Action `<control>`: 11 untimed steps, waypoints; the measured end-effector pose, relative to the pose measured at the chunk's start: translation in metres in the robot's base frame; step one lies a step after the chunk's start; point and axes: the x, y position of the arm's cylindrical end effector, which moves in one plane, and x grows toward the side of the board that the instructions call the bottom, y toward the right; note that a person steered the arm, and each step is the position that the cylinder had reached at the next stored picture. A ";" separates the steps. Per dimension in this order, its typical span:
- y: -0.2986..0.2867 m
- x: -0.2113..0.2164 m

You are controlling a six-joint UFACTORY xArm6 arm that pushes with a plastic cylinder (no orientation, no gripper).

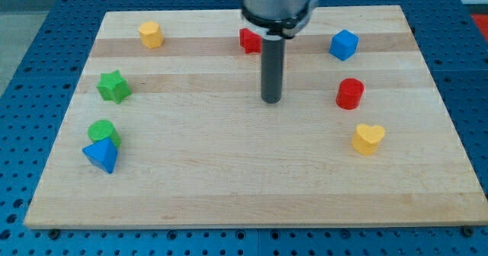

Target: Push the red circle parallel left of the yellow heart

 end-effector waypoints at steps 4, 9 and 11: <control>0.001 -0.007; 0.027 -0.027; 0.029 -0.039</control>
